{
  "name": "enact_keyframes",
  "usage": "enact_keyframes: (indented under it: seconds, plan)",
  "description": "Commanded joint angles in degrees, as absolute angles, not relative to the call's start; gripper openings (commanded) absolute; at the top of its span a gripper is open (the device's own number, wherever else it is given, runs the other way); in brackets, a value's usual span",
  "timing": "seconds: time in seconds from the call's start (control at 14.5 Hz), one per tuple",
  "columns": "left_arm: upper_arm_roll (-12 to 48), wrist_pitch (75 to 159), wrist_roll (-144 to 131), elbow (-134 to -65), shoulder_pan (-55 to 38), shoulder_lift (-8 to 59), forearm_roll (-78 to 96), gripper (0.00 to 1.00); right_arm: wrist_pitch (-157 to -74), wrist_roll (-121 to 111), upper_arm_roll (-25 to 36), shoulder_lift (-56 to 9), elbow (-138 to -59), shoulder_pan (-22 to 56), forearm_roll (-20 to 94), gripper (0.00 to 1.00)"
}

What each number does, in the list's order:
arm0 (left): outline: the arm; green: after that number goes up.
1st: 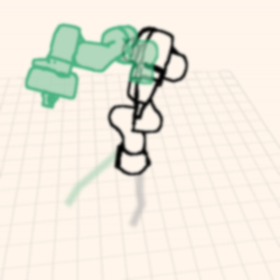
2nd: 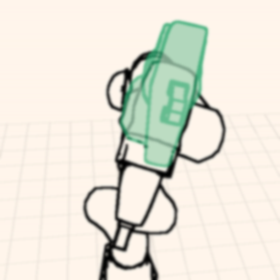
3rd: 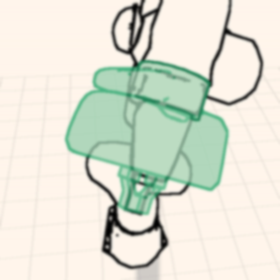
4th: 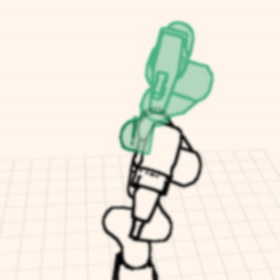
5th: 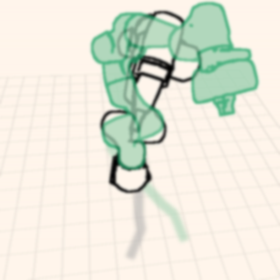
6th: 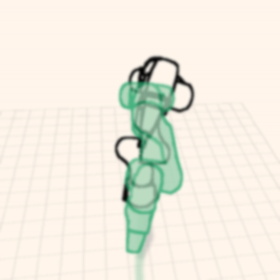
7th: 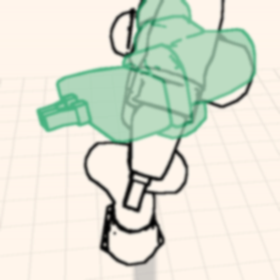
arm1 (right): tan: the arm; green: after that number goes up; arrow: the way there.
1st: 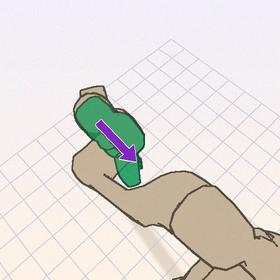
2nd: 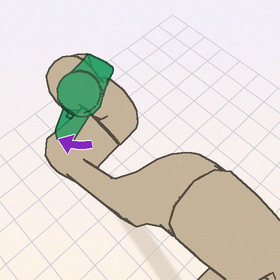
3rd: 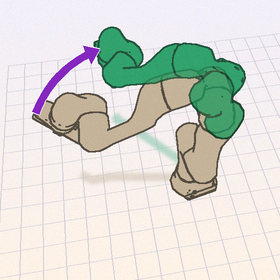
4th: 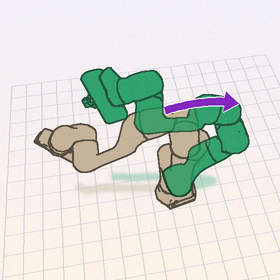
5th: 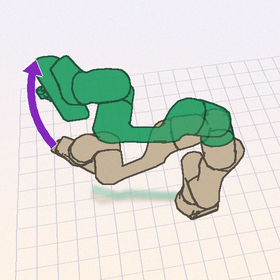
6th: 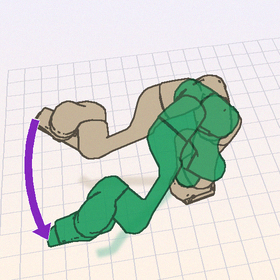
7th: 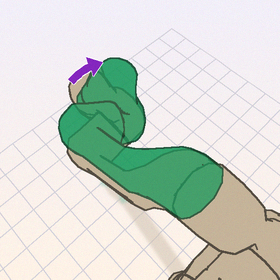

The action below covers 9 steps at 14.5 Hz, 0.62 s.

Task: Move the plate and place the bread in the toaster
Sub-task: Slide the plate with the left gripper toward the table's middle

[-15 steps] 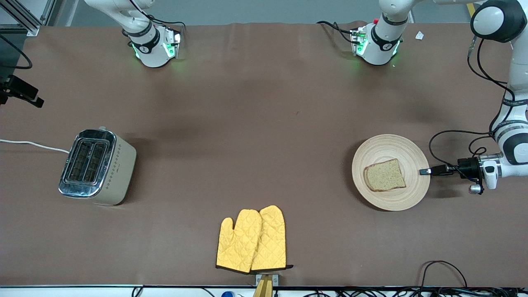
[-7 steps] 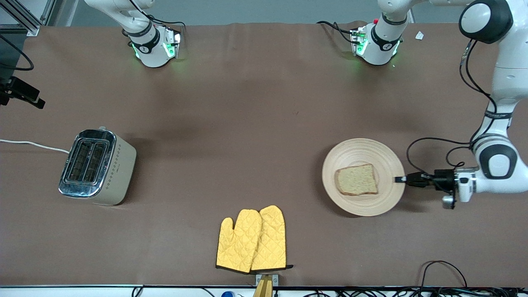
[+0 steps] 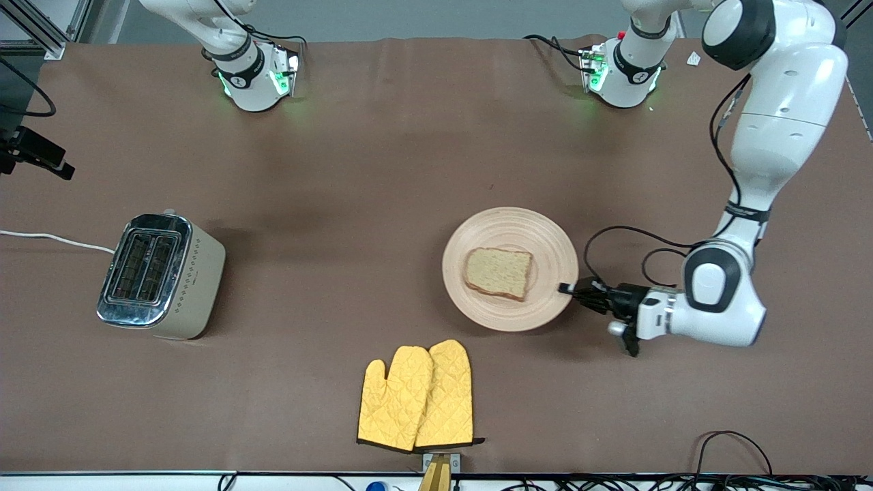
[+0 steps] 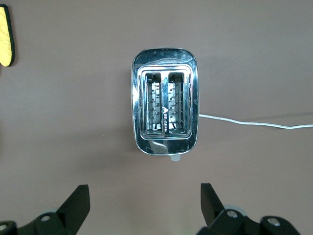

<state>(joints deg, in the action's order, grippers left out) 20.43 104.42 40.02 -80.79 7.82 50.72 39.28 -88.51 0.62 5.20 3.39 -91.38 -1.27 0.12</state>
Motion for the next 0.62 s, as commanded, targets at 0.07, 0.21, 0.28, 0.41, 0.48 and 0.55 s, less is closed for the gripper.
enact_keyframes:
  seconds: [0.07, 0.21, 0.28, 0.41, 0.48, 0.55]
  plan:
    - [22.05, 109.84, 40.78, -83.49, 3.97, 50.27, 40.78, 0.0, -88.59, 0.79, 5.1, 3.87, -91.85, -1.49, 0.26, 1.0]
    - [24.51, 115.02, 41.3, -86.12, 3.17, 50.54, 43.84, 0.0, -88.59, 0.7, 5.19, 3.87, -91.85, -1.58, 0.35, 1.0]
    - [25.48, 118.18, 42.53, -88.05, 2.56, 50.54, 46.03, 0.0, -88.59, 0.79, 5.19, 3.87, -91.76, -1.58, 0.35, 1.0]
    - [25.93, 122.41, 45.42, -89.64, 0.19, 50.97, 50.08, 0.0, -88.51, 0.79, 5.19, 3.87, -91.67, -1.58, 0.35, 1.0]
    - [25.93, 124.43, 46.92, -90.26, -1.22, 51.32, 52.53, 0.0, -88.51, 0.88, 5.19, 3.87, -91.67, -1.58, 0.35, 1.0]
    - [25.93, 126.28, 48.15, -90.87, -2.1, 51.68, 54.73, 0.0, -88.33, 0.79, 5.19, 3.87, -91.67, -1.41, 0.35, 1.0]
